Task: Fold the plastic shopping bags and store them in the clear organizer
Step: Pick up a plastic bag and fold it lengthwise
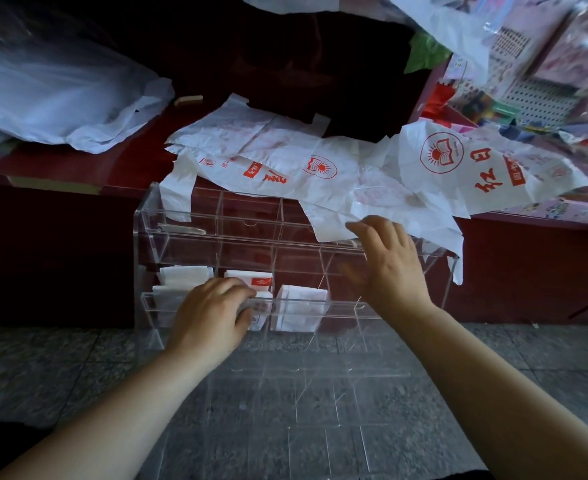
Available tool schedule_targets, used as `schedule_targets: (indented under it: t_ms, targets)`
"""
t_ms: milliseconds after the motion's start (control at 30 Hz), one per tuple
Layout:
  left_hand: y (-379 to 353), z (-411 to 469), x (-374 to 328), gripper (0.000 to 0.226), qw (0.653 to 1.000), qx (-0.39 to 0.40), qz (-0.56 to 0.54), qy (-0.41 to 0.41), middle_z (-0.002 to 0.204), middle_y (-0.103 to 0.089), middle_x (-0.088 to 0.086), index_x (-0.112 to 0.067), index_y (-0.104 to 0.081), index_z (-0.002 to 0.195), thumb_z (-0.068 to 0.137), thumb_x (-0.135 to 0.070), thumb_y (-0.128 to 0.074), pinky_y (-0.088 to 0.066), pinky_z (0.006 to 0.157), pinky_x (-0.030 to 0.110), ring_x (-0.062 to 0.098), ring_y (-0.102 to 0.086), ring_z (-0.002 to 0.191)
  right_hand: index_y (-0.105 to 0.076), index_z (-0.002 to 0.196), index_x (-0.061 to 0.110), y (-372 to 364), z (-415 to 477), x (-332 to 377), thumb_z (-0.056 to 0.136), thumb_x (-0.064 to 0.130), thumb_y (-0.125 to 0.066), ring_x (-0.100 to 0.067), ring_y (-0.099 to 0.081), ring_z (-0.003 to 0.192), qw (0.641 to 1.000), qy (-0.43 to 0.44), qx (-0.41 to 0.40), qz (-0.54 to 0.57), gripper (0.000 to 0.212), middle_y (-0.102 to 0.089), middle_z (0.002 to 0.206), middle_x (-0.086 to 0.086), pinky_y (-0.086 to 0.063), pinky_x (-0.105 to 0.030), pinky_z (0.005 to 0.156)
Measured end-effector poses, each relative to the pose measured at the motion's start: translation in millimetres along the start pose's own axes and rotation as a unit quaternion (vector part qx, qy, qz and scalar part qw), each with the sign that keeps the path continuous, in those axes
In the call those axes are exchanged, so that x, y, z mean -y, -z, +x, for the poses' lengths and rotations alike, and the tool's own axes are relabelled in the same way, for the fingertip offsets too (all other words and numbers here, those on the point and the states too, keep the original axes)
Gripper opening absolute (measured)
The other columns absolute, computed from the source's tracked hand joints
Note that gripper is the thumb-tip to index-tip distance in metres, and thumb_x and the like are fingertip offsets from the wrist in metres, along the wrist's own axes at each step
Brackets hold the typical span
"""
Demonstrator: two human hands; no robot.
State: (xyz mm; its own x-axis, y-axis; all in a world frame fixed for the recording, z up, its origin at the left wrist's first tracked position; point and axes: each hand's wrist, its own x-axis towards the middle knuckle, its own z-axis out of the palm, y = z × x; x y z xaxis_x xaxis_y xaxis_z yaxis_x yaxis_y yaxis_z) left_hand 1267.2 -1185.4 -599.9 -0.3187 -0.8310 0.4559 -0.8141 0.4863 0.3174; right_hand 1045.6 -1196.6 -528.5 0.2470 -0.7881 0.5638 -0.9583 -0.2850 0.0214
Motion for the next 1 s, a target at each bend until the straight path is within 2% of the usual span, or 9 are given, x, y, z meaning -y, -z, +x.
schedule_targets:
  t_ms: [100, 233, 300, 367, 433, 500, 667, 833, 1000]
  targets:
    - [0, -2, -2, 0.017, 1.0, 0.014, 0.002, -0.024, 0.07, -0.069, 0.0, -0.013, -0.07, 0.069, 0.053, -0.009, -0.077, -0.052, 0.054, 0.027, 0.02, -0.067, 0.061, -0.063, 0.106, 0.0, -3, 18, 2, 0.065, 0.025, -0.072, -0.04, -0.06, 0.096, 0.997, -0.009, 0.066, 0.032, 0.049, -0.063, 0.107, -0.02, -0.047, -0.046, 0.083]
    - [1, -8, 0, 0.016, 0.998, 0.058, 0.006, -0.018, 0.073, -0.071, -0.003, -0.017, -0.072, 0.07, 0.055, -0.019, -0.073, -0.053, 0.053, 0.027, 0.017, -0.069, 0.063, -0.06, 0.114, 0.005, 4, 51, 7, 0.086, 0.032, -0.059, -0.029, -0.049, 0.115, 0.987, -0.076, 0.057, 0.129, 0.039, -0.058, 0.121, -0.01, -0.033, -0.029, 0.092]
    - [3, -8, 2, 0.024, 0.999, 0.05, 0.003, -0.008, 0.08, -0.072, -0.001, -0.016, -0.073, 0.078, 0.056, -0.023, -0.065, -0.055, 0.056, 0.031, 0.019, -0.07, 0.068, -0.053, 0.124, 0.011, 1, 69, 5, 0.088, 0.031, -0.058, -0.022, -0.041, 0.123, 0.985, -0.066, 0.139, 0.08, 0.041, -0.052, 0.131, -0.005, -0.031, -0.028, 0.095]
    - [6, -1, 3, 0.037, 1.0, 0.0, 0.017, 0.005, 0.096, -0.071, 0.009, -0.012, -0.068, 0.095, 0.061, -0.023, -0.063, -0.055, 0.071, 0.038, 0.026, -0.068, 0.087, -0.051, 0.127, 0.015, 0, 87, 8, 0.088, 0.033, -0.058, -0.02, -0.044, 0.122, 0.975, -0.086, 0.188, 0.083, 0.044, -0.052, 0.132, -0.003, -0.035, -0.029, 0.094]
    - [13, 7, 5, 0.042, 0.997, -0.069, 0.029, 0.01, 0.118, -0.061, 0.02, -0.009, -0.054, 0.115, 0.077, -0.026, -0.055, -0.038, 0.095, 0.042, 0.03, -0.049, 0.113, -0.05, 0.127, 0.015, -2, 105, 15, 0.087, 0.034, -0.059, -0.02, -0.046, 0.121, 0.968, -0.107, 0.197, 0.111, 0.046, -0.053, 0.131, -0.003, -0.037, -0.029, 0.093]
    - [25, 17, 9, 0.048, 0.993, -0.107, 0.023, 0.039, 0.131, -0.05, 0.023, -0.008, -0.043, 0.126, 0.09, -0.039, -0.036, -0.02, 0.1, 0.042, 0.029, -0.032, 0.123, -0.047, 0.13, 0.016, -7, 119, 23, 0.086, 0.034, -0.06, -0.021, -0.04, 0.126, 0.968, -0.082, 0.23, 0.063, 0.049, -0.049, 0.134, -0.005, -0.036, -0.032, 0.096]
    - [43, 30, 28, 0.078, 0.995, -0.006, 0.057, 0.078, 0.134, -0.049, 0.021, -0.001, -0.049, 0.129, 0.091, -0.059, -0.013, -0.013, 0.104, 0.038, 0.031, -0.04, 0.128, -0.042, 0.134, 0.021, -19, 140, 37, 0.089, 0.022, -0.055, -0.024, -0.042, 0.123, 0.945, -0.011, 0.319, -0.077, 0.047, -0.048, 0.133, -0.005, -0.04, -0.033, 0.092]
    - [46, 33, 26, 0.083, 0.993, 0.019, 0.017, 0.116, 0.152, -0.022, 0.006, -0.012, -0.029, 0.143, 0.075, -0.06, -0.02, -0.004, 0.111, 0.041, 0.021, -0.011, 0.143, -0.05, 0.127, 0.02, -17, 147, 45, 0.09, 0.012, -0.049, -0.024, -0.048, 0.119, 0.924, 0.016, 0.368, -0.103, 0.038, -0.051, 0.132, -0.004, -0.043, -0.034, 0.093]
    - [54, 36, 21, 0.069, 0.987, 0.07, 0.03, 0.143, 0.156, 0.007, -0.004, -0.022, -0.002, 0.147, 0.093, -0.048, -0.035, 0.005, 0.114, 0.035, 0.013, 0.013, 0.142, -0.062, 0.113, 0.016, -12, 144, 40, 0.091, 0.014, -0.051, -0.021, -0.051, 0.114, 0.938, -0.006, 0.341, -0.057, 0.025, -0.057, 0.124, -0.002, -0.04, -0.027, 0.086]
